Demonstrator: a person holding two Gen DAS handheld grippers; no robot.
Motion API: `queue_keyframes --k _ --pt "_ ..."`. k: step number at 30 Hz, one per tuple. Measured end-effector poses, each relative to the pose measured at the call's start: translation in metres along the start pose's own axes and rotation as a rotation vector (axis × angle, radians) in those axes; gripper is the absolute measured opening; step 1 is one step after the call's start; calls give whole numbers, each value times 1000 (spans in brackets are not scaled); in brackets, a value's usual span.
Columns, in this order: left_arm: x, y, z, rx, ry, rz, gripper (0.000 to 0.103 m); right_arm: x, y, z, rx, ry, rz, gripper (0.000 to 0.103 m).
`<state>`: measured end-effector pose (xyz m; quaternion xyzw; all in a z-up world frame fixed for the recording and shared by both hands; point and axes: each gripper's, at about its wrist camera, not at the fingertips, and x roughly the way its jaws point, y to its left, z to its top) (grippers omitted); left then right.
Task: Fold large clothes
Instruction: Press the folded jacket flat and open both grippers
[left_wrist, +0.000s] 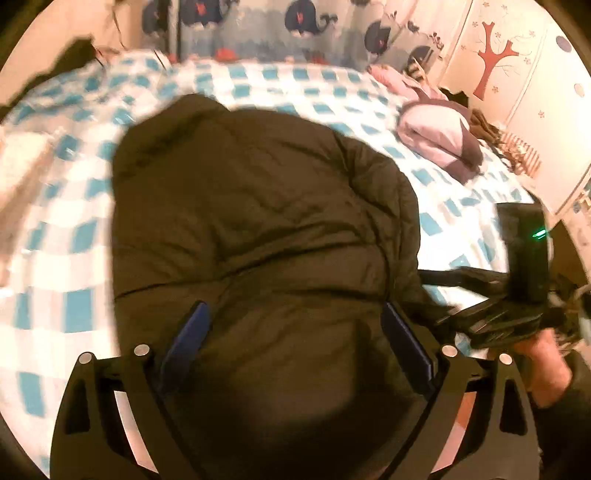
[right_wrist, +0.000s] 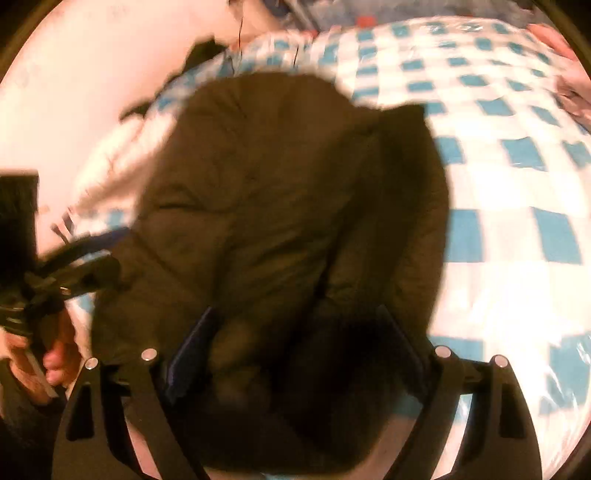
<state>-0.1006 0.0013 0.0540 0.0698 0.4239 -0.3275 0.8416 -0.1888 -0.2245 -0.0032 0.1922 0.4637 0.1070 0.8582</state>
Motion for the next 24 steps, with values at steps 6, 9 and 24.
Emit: queue_keyframes --k 6,9,24 --pt "-33 18 -27 -55 -43 78 90 -37 15 -24 19 -113 36 89" --pt "-36 21 -39 -73 -24 123 90 8 19 -35 -7 80 -52 89" --pt "-62 -4 -47 -11 -91 394 90 -49 62 30 -40 -275 -129 94"
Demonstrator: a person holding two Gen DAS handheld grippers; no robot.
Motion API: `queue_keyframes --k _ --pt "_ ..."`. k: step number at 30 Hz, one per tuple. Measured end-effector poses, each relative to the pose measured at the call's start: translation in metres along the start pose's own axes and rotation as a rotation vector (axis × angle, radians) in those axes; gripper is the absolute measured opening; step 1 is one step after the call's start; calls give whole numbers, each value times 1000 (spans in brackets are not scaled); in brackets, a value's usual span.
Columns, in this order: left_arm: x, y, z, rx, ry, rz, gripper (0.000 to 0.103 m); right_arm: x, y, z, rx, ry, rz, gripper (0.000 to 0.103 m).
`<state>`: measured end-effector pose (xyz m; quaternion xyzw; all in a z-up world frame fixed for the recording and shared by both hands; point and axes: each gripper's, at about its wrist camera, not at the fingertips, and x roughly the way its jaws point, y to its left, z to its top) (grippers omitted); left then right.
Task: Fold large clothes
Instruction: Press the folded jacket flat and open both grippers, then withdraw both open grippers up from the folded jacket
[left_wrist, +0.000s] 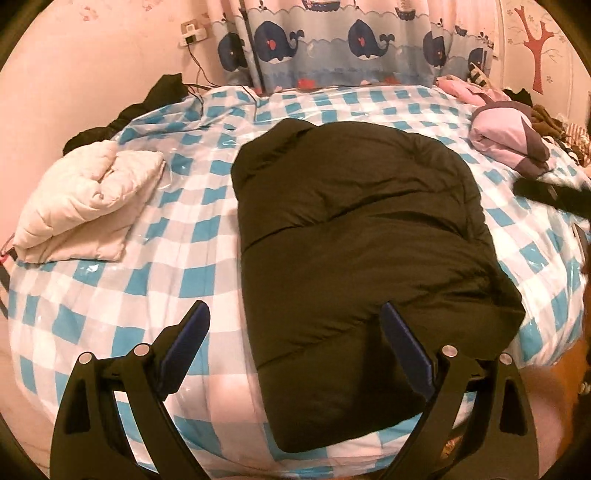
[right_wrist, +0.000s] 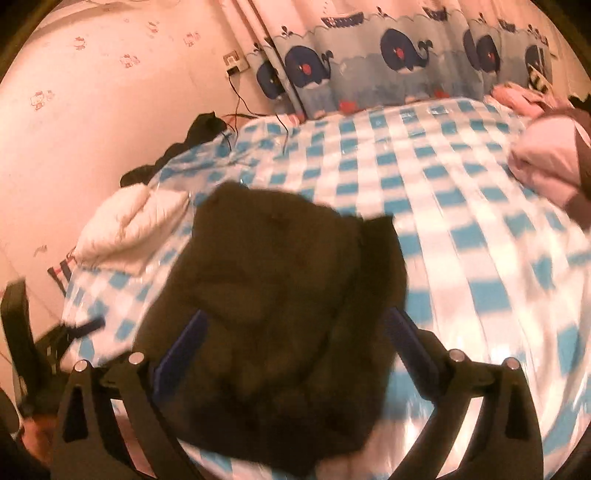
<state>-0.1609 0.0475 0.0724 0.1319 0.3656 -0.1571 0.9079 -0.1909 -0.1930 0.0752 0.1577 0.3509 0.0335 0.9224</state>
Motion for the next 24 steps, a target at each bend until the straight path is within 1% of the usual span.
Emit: queue_keyframes --k 3,5,6,8,9,11,12,15,17,18,21,22,24 --pt "2 8 6 -18 -16 16 90 26 3 18 5 2 -10 94" --pt "4 13 11 -31 -27 21 90 45 -6 34 31 33 -7 94" --pt "5 17 15 -37 -37 28 90 61 -9 36 41 59 -19 94" --pt "9 21 22 -44 -51 38 90 85 -21 31 66 126 -28 94" --pt "11 24 26 -49 -62 45 90 98 -26 26 83 166 -19 94" --pt "18 26 34 -56 -75 56 90 110 -31 13 103 208 2 94" --pt "22 27 38 -56 -82 63 90 112 -35 10 114 213 15 94" --pt "36 26 53 -52 -92 61 90 103 -46 6 142 190 40 94" --pt "43 23 63 -32 -99 61 90 89 -50 6 149 141 49 94" --pt "46 21 68 -19 -107 65 90 77 -52 5 145 98 43 94" --pt "52 18 79 -7 -130 69 90 52 -52 5 117 6 9 94" --pt "54 19 80 -14 -133 65 90 43 -52 4 95 -33 -17 94" --pt "57 21 79 -31 -129 57 90 34 -50 2 67 -73 -60 95"
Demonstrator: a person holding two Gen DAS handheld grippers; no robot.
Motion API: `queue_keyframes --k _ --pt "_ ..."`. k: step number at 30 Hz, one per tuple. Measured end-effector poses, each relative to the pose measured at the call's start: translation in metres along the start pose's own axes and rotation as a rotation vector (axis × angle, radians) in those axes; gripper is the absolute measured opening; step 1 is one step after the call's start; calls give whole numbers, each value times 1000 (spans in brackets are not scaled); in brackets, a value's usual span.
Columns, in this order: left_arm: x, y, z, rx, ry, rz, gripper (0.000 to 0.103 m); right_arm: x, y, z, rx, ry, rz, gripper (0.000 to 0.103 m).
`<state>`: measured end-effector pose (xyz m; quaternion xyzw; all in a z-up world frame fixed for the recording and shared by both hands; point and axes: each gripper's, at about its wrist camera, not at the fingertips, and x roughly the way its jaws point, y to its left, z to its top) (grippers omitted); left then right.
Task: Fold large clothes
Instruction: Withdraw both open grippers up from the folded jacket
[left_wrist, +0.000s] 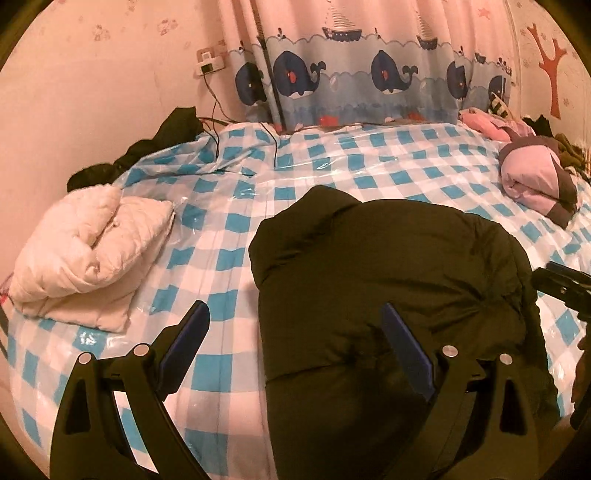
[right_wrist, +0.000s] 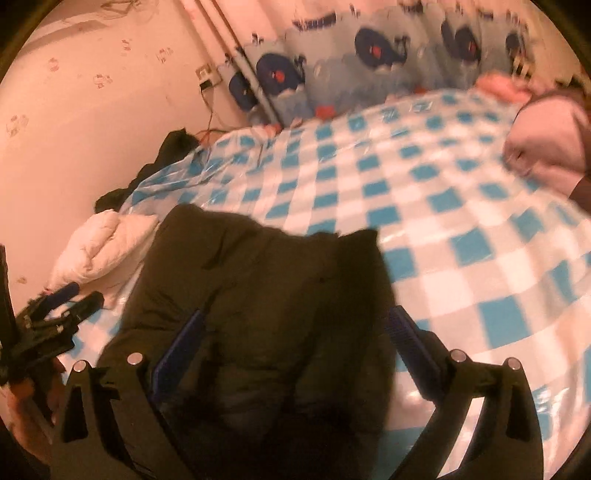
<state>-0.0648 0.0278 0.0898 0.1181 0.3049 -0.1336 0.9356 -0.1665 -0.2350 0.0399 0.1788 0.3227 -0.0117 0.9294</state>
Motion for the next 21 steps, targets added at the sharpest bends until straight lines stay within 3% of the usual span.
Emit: queue_keyframes --k 8,15,21 --pt "3 5 -6 -12 11 -4 90 -15 9 -1 -24 -126 21 95" --pt "2 9 -11 -7 20 3 90 -3 9 -6 -2 -99 39 96" --pt "5 13 -14 -28 55 -19 90 -12 41 -11 -145 -160 -29 96"
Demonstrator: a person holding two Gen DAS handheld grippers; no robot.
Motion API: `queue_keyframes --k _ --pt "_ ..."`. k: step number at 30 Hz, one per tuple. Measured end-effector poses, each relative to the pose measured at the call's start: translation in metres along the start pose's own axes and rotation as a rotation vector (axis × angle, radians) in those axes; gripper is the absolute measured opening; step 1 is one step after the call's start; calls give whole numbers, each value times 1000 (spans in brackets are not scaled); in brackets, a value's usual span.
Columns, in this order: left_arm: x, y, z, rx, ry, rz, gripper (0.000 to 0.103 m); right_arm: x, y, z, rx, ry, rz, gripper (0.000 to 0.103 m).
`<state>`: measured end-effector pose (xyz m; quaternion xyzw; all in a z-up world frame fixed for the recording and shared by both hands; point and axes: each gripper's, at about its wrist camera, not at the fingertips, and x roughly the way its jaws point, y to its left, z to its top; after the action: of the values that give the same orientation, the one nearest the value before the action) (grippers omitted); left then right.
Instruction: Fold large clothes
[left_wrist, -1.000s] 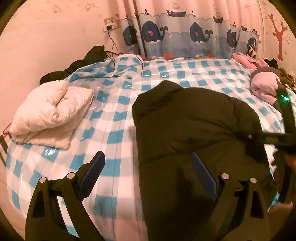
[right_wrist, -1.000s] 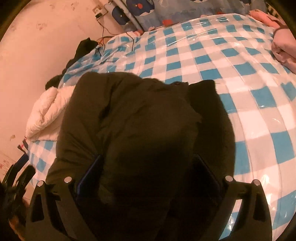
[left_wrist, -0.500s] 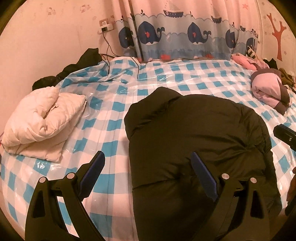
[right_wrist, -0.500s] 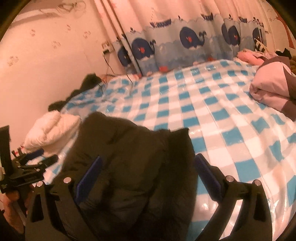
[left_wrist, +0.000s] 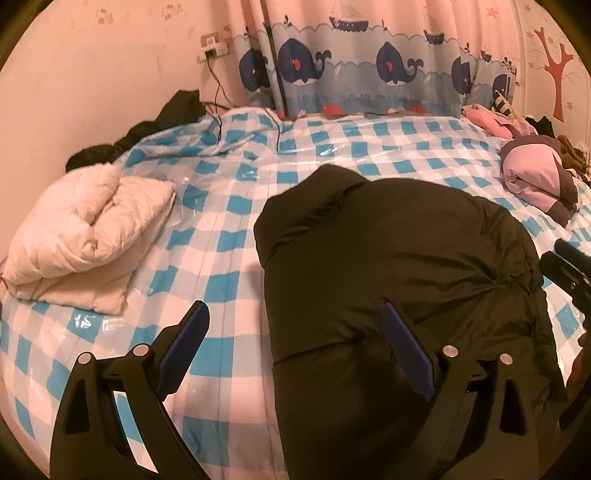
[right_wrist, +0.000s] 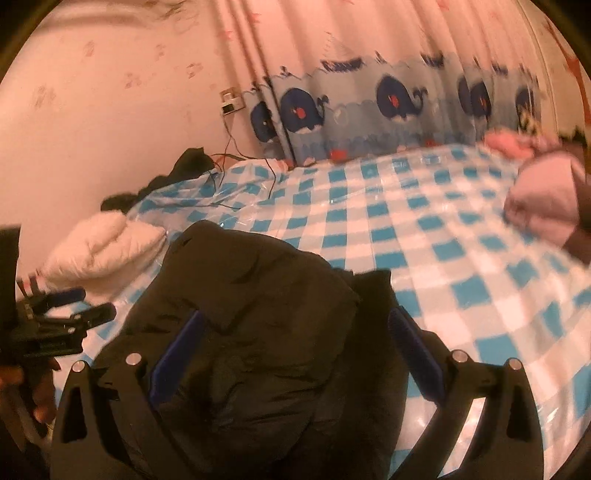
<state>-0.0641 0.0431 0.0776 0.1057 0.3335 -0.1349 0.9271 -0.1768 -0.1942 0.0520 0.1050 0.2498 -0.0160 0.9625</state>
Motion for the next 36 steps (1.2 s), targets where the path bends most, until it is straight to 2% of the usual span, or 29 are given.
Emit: queue_keyframes --k 5,12,17,21,25,30,36 --pt "9 12 1 -65 55 -34 90 -8 32 15 -48 -41 -4 96" --pt "1 29 7 -153 85 -56 90 -3 48 27 -10 98 -72 96" --pt "-12 22 5 -129 113 -57 91 -30 57 26 2 164 -111 96" --pt "-39 16 -7 -146 113 -33 91 -50 61 18 2 231 -95 96" --pt "-63 5 -21 -160 146 -37 91 -70 70 12 -30 256 -80 96" --pt "-92 -18 -35 -111 156 -44 91 -87 76 -5 -61 319 -66 96" --pt "-115 -38 -51 -58 169 -49 91 -105 67 -19 -45 349 -71 96"
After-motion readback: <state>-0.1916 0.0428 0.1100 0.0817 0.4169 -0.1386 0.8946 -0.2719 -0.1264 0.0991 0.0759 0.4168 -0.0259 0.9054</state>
